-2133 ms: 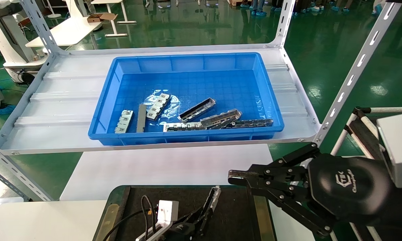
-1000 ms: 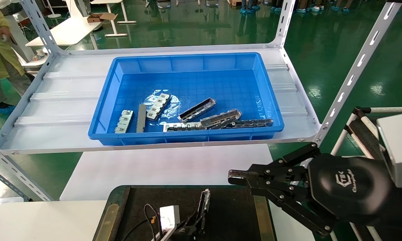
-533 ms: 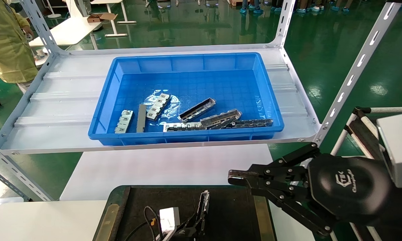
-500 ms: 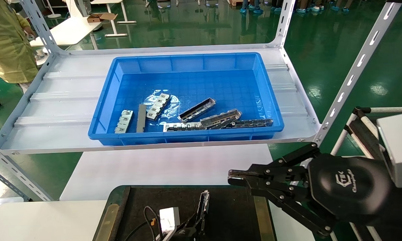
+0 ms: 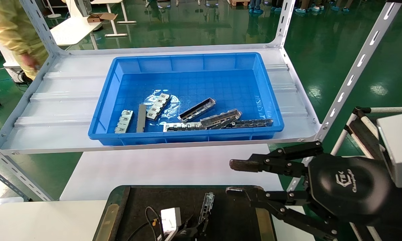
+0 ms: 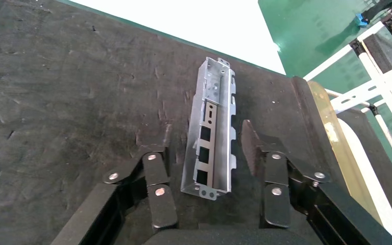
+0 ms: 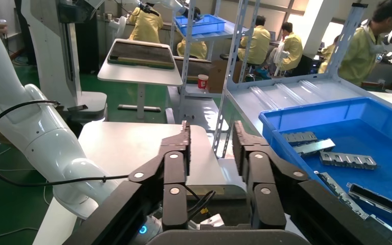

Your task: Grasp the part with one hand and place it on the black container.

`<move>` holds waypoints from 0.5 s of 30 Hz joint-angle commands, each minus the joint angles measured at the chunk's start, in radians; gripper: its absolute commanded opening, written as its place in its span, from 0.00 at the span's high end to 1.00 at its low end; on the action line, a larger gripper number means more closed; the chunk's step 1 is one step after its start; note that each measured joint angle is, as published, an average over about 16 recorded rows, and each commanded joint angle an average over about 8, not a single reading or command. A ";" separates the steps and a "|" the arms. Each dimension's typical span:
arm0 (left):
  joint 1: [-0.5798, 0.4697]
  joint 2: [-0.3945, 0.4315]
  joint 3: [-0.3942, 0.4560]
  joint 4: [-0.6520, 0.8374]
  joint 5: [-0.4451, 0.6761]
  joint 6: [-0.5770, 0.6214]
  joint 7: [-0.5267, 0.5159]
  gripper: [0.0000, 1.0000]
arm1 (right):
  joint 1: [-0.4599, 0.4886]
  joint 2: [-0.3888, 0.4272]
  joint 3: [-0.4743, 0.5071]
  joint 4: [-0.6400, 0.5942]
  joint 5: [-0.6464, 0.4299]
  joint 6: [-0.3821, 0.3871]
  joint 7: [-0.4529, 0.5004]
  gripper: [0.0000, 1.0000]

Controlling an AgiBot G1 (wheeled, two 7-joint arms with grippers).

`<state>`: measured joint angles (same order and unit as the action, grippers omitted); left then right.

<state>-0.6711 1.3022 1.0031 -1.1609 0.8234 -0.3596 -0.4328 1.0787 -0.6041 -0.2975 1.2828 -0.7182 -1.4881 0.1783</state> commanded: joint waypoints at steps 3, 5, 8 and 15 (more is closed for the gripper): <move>-0.002 -0.001 0.000 -0.007 0.005 0.000 0.001 0.00 | 0.000 0.000 0.000 0.000 0.000 0.000 0.000 0.00; -0.006 -0.007 -0.001 -0.015 0.009 0.006 0.002 0.00 | 0.000 0.000 0.000 0.000 0.000 0.000 0.000 0.00; -0.014 -0.022 -0.003 -0.032 0.018 0.024 0.003 0.00 | 0.000 0.000 0.000 0.000 0.000 0.000 0.000 0.00; -0.041 -0.085 -0.006 -0.077 0.046 0.119 0.008 0.00 | 0.000 0.000 -0.001 0.000 0.001 0.000 0.000 0.00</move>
<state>-0.7140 1.2137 0.9960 -1.2349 0.8704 -0.2299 -0.4246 1.0789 -0.6037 -0.2984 1.2828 -0.7177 -1.4878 0.1778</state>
